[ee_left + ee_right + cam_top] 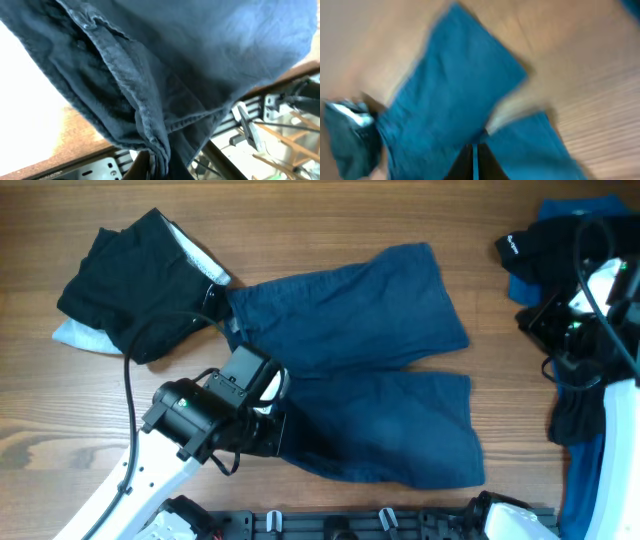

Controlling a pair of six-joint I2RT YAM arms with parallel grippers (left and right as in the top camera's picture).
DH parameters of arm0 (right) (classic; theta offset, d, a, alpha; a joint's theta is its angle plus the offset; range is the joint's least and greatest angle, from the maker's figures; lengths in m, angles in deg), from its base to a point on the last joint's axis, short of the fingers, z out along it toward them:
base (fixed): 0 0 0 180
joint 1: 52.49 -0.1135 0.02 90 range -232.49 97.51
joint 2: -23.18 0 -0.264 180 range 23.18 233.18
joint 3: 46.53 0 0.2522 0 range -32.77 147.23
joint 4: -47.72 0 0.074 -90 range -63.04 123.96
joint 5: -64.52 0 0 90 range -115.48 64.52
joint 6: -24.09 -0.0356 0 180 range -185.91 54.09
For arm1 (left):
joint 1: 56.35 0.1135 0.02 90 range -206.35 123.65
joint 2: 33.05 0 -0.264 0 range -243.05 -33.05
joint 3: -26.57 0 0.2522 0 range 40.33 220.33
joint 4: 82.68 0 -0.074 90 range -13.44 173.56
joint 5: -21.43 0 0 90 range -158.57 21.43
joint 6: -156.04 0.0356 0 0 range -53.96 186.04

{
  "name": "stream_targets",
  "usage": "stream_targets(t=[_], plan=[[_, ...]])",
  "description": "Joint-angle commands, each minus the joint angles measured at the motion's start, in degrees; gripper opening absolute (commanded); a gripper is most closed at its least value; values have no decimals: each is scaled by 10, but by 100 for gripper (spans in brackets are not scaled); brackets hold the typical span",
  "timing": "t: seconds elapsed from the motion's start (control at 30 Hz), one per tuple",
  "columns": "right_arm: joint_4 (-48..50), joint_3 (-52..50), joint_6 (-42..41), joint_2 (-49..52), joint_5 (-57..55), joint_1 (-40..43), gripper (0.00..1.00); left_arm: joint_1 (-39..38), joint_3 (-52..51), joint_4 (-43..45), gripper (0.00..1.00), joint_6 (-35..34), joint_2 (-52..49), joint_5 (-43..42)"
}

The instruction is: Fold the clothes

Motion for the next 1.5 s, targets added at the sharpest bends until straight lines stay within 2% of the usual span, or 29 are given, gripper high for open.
stream_targets(t=[0.0, 0.03, 0.07, 0.17, 0.23, 0.3, 0.43, 0.63, 0.73, 0.83, 0.97, 1.07, 1.1, 1.13, 1.2, 1.27, 1.33, 1.43, 1.47], plan=[[-37, -76, 63, 63, 6, 2, 13, -4, 6, 14, 4, -35, 5, 79], [-25, -119, 82, 86, 27, 1, 15, -3, 6, 21, 4, -72, 5, 142], [-5, -146, 96, 100, 54, 1, 18, 1, 6, 28, 4, -76, 5, 161], [57, -208, 138, 130, 145, -14, 18, 17, 6, 49, 4, -73, 5, 163], [89, -245, 136, 147, 145, -38, 13, 22, 6, 50, 4, -71, 5, 163], [138, -292, 94, 169, 140, -74, 4, 22, 6, 51, 6, -72, 5, 163], [245, -357, 5, 215, 132, -129, 4, 22, 6, 53, 6, -72, 5, 163], [362, -362, -73, 306, 105, -137, 4, 22, 6, 128, 10, -55, -4, 176], [459, -351, -131, 364, 109, -137, 4, 22, 6, 171, 10, -50, -33, 196], [567, -323, -162, 408, 143, -137, 4, 29, 6, 220, 9, -12, -77, 210], [711, -248, -184, 423, 173, -137, 4, 88, 6, 312, 4, 22, -158, 210], [713, -176, -127, 423, 206, -134, 4, 141, 6, 367, 4, 22, -185, 186], [704, -154, -98, 418, 243, -127, 8, 155, 6, 375, 4, 22, -186, 165], [682, -136, -81, 408, 273, -116, 21, 167, 7, 380, 4, 22, -185, 143], [620, -118, -59, 380, 282, -90, 22, 179, 6, 377, 4, 22, -184, 118], [530, -116, -18, 336, 282, -60, 24, 180, 6, 369, 4, 25, -184, 108], [394, -116, 40, 293, 278, -38, 26, 176, 6, 363, 4, 37, -184, 98], [188, -116, 99, 263, 207, -38, 28, 174, 6, 354, 4, 36, -184, 98], [149, -116, 107, 262, 184, -41, 28, 174, 6, 352, 4, 37, -184, 98]])
